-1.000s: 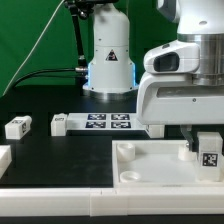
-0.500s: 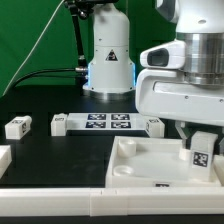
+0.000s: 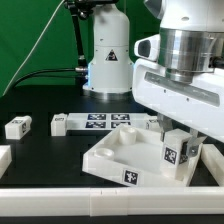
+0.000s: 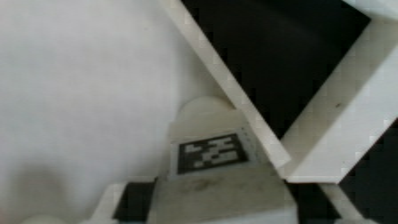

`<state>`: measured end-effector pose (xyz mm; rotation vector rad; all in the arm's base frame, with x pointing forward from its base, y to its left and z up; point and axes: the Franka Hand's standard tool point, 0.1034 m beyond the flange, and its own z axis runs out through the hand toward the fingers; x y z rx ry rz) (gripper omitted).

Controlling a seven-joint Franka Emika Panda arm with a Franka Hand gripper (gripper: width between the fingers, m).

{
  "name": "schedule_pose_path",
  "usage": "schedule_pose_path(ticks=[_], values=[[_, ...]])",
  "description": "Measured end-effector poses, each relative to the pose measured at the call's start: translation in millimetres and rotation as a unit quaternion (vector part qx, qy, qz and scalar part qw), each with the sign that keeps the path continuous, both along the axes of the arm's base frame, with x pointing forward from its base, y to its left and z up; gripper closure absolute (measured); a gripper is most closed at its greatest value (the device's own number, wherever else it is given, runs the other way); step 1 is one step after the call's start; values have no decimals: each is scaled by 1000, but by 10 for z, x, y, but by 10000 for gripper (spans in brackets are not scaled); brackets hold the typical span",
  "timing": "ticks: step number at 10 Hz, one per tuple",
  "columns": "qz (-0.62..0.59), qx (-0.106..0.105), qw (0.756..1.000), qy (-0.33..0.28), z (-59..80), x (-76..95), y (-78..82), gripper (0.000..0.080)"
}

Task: Assemble one leg

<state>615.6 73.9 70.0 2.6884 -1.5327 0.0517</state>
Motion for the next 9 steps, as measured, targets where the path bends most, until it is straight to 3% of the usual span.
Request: schedule_pose_path(ticks=[1,2,3,4,9], values=[[0,0,1000,0,-5,-1,0,481],[0,0,1000,0,-6,-1,0,286],[0,0,1000,0,-6,-2,0,286],[0,0,1000,0,-7,-2,1,179],[0,0,1000,0,-8,-2,0,150]])
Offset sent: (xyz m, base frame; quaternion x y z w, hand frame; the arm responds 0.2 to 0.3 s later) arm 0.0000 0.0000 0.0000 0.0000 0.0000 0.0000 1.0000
